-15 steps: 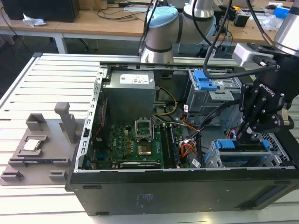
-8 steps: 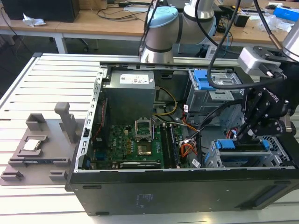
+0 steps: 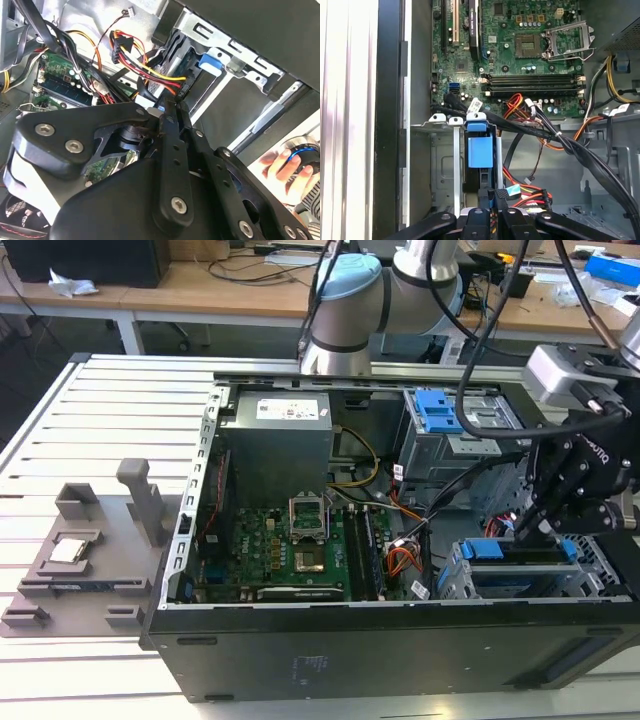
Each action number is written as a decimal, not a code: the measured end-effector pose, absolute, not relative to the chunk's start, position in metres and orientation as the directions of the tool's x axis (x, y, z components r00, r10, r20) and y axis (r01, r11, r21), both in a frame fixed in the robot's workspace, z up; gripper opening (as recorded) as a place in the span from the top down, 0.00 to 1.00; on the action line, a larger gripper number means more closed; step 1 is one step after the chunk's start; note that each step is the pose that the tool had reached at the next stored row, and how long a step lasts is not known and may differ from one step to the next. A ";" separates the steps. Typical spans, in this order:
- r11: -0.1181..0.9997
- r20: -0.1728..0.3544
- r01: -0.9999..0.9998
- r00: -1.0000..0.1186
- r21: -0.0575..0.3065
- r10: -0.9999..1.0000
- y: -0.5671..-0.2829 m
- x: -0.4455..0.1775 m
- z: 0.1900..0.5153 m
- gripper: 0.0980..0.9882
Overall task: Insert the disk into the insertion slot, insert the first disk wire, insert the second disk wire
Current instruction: 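Insert the second disk wire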
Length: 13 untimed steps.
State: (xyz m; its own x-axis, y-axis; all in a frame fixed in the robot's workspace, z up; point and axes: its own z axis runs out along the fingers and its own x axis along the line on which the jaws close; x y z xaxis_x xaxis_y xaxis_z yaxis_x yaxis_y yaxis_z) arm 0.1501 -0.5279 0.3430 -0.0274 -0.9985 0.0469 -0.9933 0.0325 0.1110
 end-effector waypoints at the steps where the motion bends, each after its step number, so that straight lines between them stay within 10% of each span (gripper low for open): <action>1: 0.033 0.047 -0.993 -0.027 0.112 -0.999 -0.528 0.151 0.342 0.93; 13: 0.032 0.046 -0.993 -0.027 0.114 -0.999 -0.528 0.155 0.338 0.93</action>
